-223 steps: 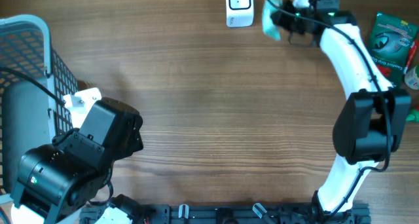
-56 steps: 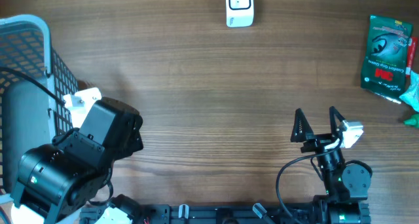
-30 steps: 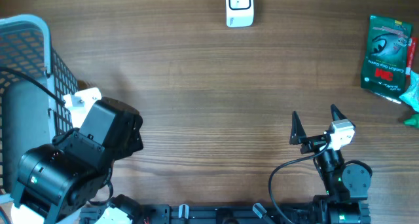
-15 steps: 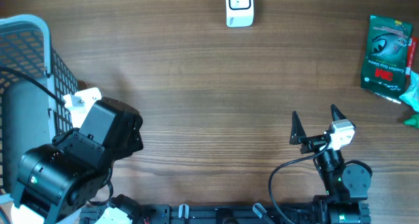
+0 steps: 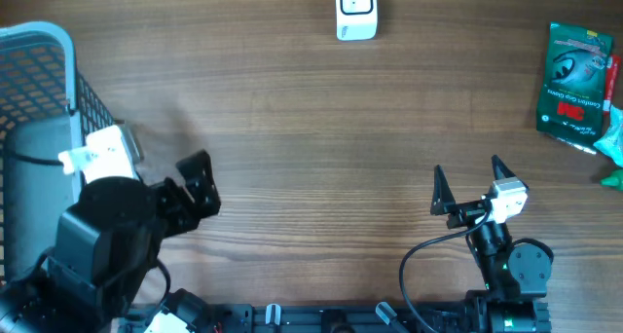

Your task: Scan the item barcode

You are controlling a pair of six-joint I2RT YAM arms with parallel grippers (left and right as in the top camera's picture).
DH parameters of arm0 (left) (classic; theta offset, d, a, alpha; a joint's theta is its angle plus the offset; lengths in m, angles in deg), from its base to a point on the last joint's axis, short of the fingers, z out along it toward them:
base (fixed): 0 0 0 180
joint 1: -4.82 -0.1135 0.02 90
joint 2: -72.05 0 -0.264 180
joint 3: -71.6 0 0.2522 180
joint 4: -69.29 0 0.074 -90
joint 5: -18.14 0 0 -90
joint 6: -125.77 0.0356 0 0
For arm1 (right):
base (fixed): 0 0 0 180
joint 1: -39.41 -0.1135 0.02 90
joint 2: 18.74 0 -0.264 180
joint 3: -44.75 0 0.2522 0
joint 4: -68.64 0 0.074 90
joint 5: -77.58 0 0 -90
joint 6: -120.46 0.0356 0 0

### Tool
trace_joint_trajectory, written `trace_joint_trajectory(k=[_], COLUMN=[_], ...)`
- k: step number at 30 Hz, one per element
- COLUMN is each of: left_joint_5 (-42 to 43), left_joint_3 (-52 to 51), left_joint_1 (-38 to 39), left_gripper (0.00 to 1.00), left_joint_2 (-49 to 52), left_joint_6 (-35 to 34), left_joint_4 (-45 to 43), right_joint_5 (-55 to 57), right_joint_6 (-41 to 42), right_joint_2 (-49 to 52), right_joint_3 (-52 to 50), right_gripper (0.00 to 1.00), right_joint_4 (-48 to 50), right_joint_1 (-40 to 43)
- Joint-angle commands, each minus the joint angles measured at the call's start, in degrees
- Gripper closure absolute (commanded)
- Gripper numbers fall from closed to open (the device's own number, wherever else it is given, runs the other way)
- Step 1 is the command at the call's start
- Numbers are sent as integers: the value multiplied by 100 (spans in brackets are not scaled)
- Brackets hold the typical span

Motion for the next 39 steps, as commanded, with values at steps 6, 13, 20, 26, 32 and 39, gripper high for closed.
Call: trace_joint_trajectory(k=[6, 13, 20, 26, 32, 39], left_joint_5=[474, 181, -1064, -2398, -2789, 420], left_joint_3=[-2350, -2564, -2564, -2564, -2564, -3012], left_joint_1=[-669, -1729, -2741, -3222, -3348, -2850], left_gripper=[0, 0, 0, 0, 0, 0], left_joint_2=[-179, -629, -1126, -1143, -1224, -2138], left_joint_6=[-157, -149, -85, -83, -92, -87], left_joint_4=[94, -748, -782, -782, -1123, -4662], right_joint_5=[-92, -90, -90, -90, -90, -90], right_joint_6=[-103, -103, -101, -103, -101, -101], right_joint_2=[-24, -24, -20, -20, -20, -20], right_joint_3=[-4, -4, -4, -4, -4, -4], right_gripper=[0, 0, 0, 0, 0, 0], right_joint_4=[39, 37, 37, 37, 37, 37], right_joint_1=[-33, -33, -33, -33, -33, -33])
